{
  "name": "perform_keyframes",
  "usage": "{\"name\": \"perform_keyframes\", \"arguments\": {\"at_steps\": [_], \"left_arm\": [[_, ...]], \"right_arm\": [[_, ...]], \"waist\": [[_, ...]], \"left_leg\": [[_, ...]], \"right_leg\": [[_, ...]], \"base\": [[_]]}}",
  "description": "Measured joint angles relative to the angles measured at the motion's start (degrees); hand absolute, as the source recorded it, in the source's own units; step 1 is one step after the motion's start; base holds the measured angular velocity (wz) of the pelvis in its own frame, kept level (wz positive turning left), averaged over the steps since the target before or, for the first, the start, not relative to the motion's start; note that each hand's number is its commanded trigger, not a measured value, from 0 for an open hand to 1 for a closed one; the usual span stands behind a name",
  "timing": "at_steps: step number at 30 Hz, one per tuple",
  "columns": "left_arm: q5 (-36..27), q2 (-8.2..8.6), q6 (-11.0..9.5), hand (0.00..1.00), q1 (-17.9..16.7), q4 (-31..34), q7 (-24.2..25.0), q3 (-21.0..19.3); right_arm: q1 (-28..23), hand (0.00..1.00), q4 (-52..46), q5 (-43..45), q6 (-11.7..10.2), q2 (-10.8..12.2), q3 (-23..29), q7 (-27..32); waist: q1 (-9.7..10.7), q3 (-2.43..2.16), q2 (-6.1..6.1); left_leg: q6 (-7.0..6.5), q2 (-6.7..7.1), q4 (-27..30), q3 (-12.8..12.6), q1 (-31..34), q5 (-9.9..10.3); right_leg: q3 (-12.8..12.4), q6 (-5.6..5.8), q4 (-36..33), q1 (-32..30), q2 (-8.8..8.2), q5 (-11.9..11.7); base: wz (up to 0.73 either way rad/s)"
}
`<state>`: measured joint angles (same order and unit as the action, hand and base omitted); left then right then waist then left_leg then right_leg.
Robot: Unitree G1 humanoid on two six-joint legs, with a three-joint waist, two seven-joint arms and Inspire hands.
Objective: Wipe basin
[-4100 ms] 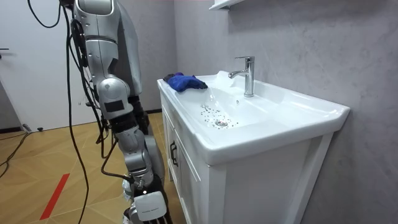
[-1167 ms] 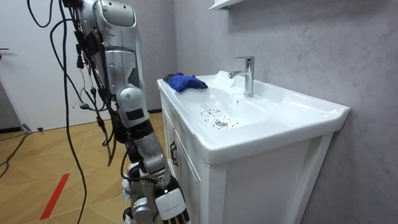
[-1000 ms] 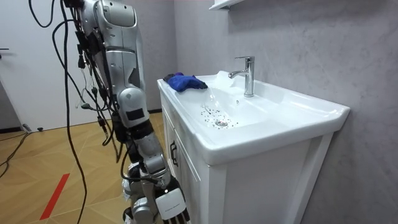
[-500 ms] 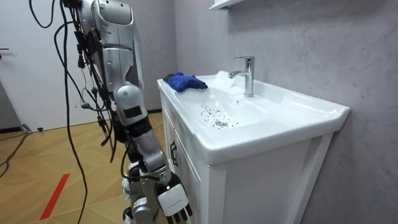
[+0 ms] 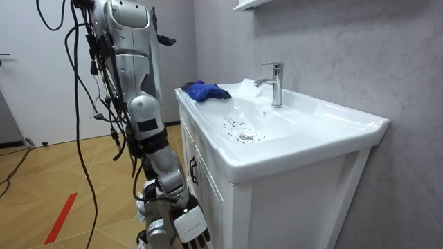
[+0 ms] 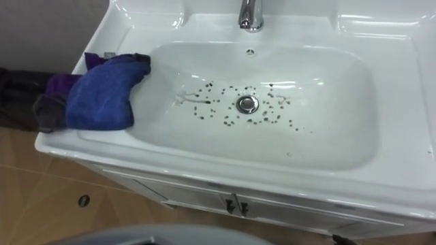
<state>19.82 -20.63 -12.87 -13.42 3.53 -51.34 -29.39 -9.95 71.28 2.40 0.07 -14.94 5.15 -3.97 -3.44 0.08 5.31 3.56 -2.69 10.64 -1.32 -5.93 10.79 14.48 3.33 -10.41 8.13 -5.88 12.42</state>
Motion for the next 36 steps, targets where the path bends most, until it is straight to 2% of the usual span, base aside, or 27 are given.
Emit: {"name": "perform_keyframes", "arguments": {"at_steps": [3, 5, 8, 11, 15, 19, 23, 30, 36], "left_arm": [[0.08, 0.27, 0.37, 0.0, -0.05, 1.12, 1.44, 4.26], [0.1, 1.21, 0.56, 0.0, -0.25, 1.11, 3.37, 6.21], [0.1, 2.36, 0.59, 0.0, -0.27, 1.09, 4.95, 7.78], [0.1, 2.43, 0.58, 0.0, -0.33, 1.08, 6.01, 7.9], [0.04, 2.66, 0.58, 0.0, -0.32, 0.7, 7.08, 8.96], [0.06, 4.96, 0.57, 0.0, -0.35, -1.25, 7.26, 14.73], [0.16, 5.29, 0.46, 0.0, -0.38, -2.17, 8.55, 18.87], [3.03, 5.34, 0.26, 0.0, -0.2, -2.12, 10.96, 21.42], [4.56, 5.67, 0.09, 0.0, -0.14, -2.05, 12.37, 26.42]], "right_arm": [[0.06, 0.0, 0.36, 0.47, -0.01, -0.11, -0.59, -0.26], [0.63, 0.0, 0.99, 0.72, -0.03, -0.12, -0.63, -0.81], [0.93, 0.0, 2.49, 2.56, 0.0, -0.1, -1.31, -1.12], [0.34, 0.0, 3.35, 3.36, 0.14, -0.04, -1.77, -1.73], [0.45, 0.0, 4.25, 4.19, 0.35, -0.02, -1.79, -2.99], [1.31, 0.0, 4.27, 4.76, 0.5, 0.05, -2.13, -3.51], [1.94, 0.0, 4.52, 5.31, 0.41, 0.15, -2.32, -3.71], [1.55, 0.0, 5.05, 5.96, 0.08, 0.27, -4.03, -4.92], [1.96, 0.0, 5.29, 5.98, 0.11, 0.69, -6.84, -5.47]], "waist": [[0.78, 0.03, 0.02], [1.77, 0.13, -0.09], [2.12, 0.22, -0.42], [2.17, 0.38, -0.74], [2.51, 0.38, -1.06], [3.34, 0.39, -1.2], [4.41, 0.4, -1.63], [5.1, 0.32, -1.8], [6.04, 0.36, -1.97]], "left_leg": [[0.0, 0.01, -0.14, -0.03, -0.27, 0.0], [0.0, 0.01, -0.37, -0.07, -0.37, 0.0], [0.0, 0.01, -0.72, -0.32, -0.74, 0.0], [-0.01, 0.01, -0.98, -0.44, -0.76, 0.0], [-0.01, 0.01, -0.97, -0.43, -0.87, 0.0], [-0.01, 0.03, -1.12, -0.42, -1.42, 0.0], [-0.01, 0.03, -1.1, -0.5, -1.53, 0.0], [-0.01, 0.03, -1.07, -1.24, -1.73, 0.0], [-0.01, 0.03, -1.09, -1.73, -1.91, 0.0]], "right_leg": [[-0.05, 0.0, -0.05, 0.29, -0.01, 0.0], [-0.17, 0.01, -0.06, 0.26, 0.0, 0.0], [-0.47, 0.01, -0.09, 0.21, 0.01, 0.01], [-0.78, 0.02, -0.11, -0.06, 0.02, 0.01], [-0.98, 0.03, -0.1, -0.07, 0.02, 0.0], [-1.05, 0.05, -0.2, 0.39, 0.03, -0.01], [-1.54, 0.05, -0.2, 0.37, 0.04, -0.01], [-3.12, 0.08, -0.31, 0.05, 0.13, -0.07], [-3.57, 0.13, -0.42, 0.08, 0.14, -0.16]], "base": [[0.0], [0.0], [-0.07], [-0.03], [-0.03], [0.0], [-0.02], [-0.08], [-0.03]]}}
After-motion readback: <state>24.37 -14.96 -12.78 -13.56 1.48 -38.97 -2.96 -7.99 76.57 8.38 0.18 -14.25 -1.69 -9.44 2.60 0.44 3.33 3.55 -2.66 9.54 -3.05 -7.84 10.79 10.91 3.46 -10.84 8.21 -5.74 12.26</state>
